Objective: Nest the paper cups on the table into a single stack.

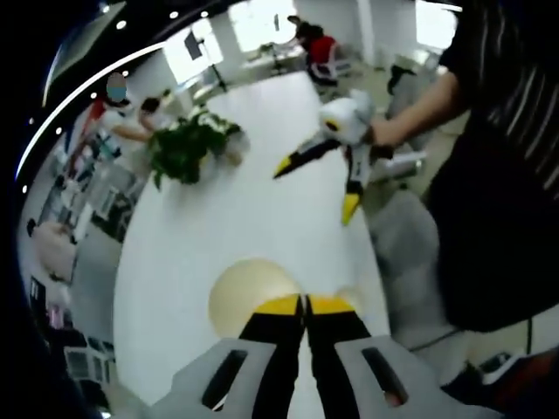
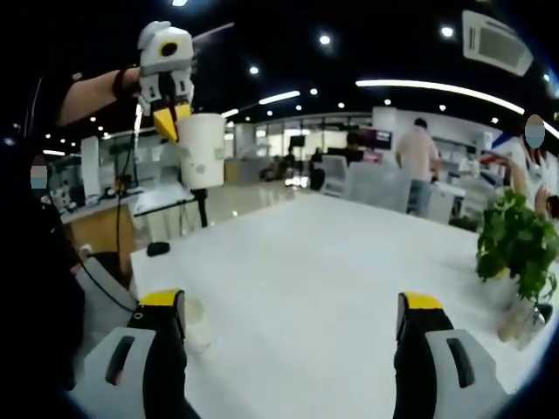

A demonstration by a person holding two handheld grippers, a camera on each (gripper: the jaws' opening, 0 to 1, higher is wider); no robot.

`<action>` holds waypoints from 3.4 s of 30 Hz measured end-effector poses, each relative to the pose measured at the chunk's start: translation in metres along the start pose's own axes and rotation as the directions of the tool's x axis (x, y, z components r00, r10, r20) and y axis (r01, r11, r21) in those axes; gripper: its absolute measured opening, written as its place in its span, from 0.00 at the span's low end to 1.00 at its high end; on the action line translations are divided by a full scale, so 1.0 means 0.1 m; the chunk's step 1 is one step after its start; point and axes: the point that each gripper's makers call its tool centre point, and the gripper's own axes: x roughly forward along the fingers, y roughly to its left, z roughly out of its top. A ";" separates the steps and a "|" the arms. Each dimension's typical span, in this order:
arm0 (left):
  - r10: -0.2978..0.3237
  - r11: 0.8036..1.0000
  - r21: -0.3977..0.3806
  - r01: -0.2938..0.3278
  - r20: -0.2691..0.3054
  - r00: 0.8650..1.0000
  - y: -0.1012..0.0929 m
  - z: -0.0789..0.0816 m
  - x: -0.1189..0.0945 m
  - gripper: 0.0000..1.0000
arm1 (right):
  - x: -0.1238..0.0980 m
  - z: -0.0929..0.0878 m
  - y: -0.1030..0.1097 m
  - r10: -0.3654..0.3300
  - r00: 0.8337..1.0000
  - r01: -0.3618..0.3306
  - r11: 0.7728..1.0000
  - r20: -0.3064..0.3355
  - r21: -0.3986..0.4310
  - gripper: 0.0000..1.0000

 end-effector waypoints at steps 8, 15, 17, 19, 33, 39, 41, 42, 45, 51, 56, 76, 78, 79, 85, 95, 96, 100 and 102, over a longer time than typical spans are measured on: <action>-0.015 1.000 0.009 0.015 0.045 0.999 -0.14 0.02 0.19 0.00 | 0.02 0.01 -0.02 0.002 1.000 -0.002 1.000 -0.001 0.007 0.99; -0.053 0.998 0.040 0.051 0.035 0.998 -0.31 -0.01 0.37 0.00 | 0.03 -0.02 0.00 0.010 1.000 -0.009 1.000 -0.009 0.016 0.99; -0.061 0.998 0.037 0.060 0.044 0.997 -0.35 -0.01 0.40 0.00 | 0.02 -0.03 0.00 0.008 1.000 -0.008 1.000 -0.009 0.018 0.99; -0.065 0.997 0.036 0.063 0.050 0.997 -0.38 -0.02 0.44 0.00 | 0.01 -0.05 -0.01 0.006 1.000 -0.005 1.000 -0.013 0.018 0.99; -0.081 0.994 0.073 0.079 0.014 0.997 -0.62 -0.33 0.81 0.00 | -0.03 -0.10 0.01 -0.003 1.000 0.004 0.999 -0.021 0.048 0.98; -0.070 0.988 0.136 0.068 0.009 0.998 -0.71 -0.42 0.98 0.00 | -0.03 -0.12 0.03 -0.002 1.000 0.003 0.999 -0.024 0.050 0.98; -0.053 0.984 0.171 0.056 -0.022 0.998 -0.71 -0.48 1.01 0.00 | -0.04 -0.14 0.02 -0.002 1.000 0.003 0.999 -0.026 0.048 0.98; -0.047 0.979 0.198 0.052 -0.030 0.998 -0.72 -0.51 1.04 0.00 | -0.04 -0.14 0.02 -0.002 1.000 0.004 0.999 -0.029 0.049 0.98; -0.064 0.980 0.186 0.070 -0.037 0.997 -0.78 -0.56 1.09 0.00 | -0.06 -0.16 0.02 -0.004 1.000 0.006 0.999 -0.031 0.053 0.98; -0.083 0.980 0.176 0.093 -0.061 0.995 -0.87 -0.66 1.15 0.00 | -0.07 -0.18 0.02 -0.007 0.999 0.009 0.998 -0.033 0.055 0.98; -0.086 0.982 0.166 0.095 -0.060 0.994 -0.91 -0.69 1.18 0.00 | -0.08 -0.19 0.04 -0.008 0.999 0.010 0.998 -0.035 0.062 0.98; -0.127 0.984 0.116 0.136 -0.087 0.988 -1.04 -0.83 1.58 0.00 | -0.12 -0.27 0.06 -0.002 0.999 0.005 0.997 -0.052 0.071 0.98; -0.123 0.984 0.116 0.132 -0.085 0.989 -1.03 -0.84 1.61 0.00 | -0.12 -0.28 0.06 -0.001 0.999 0.004 0.998 -0.054 0.070 0.98; -0.128 0.984 0.111 0.137 -0.084 0.988 -1.03 -0.85 1.63 0.00 | -0.11 -0.28 0.06 0.000 0.998 0.004 0.998 -0.055 0.067 0.98; -0.157 0.980 0.108 0.170 -0.118 0.981 -1.09 -0.99 1.71 0.01 | -0.11 -0.28 0.03 -0.002 0.998 0.006 0.997 -0.055 0.071 0.98; -0.161 0.976 0.129 0.175 -0.109 0.981 -1.08 -1.04 1.83 0.01 | -0.08 -0.31 0.05 0.013 0.998 -0.008 0.997 -0.069 0.073 0.97; -0.159 0.975 0.137 0.172 -0.106 0.982 -1.07 -1.04 1.84 0.01 | -0.07 -0.31 0.06 0.014 0.998 -0.010 0.997 -0.069 0.072 0.97; -0.158 0.970 0.169 0.174 -0.100 0.982 -1.05 -1.04 1.83 0.02 | -0.06 -0.31 0.07 0.021 0.997 -0.016 0.997 -0.069 0.071 0.97; -0.157 0.972 0.163 0.171 -0.100 0.983 -1.04 -1.03 1.82 0.05 | -0.06 -0.30 0.07 0.022 0.997 -0.018 0.997 -0.068 0.071 0.97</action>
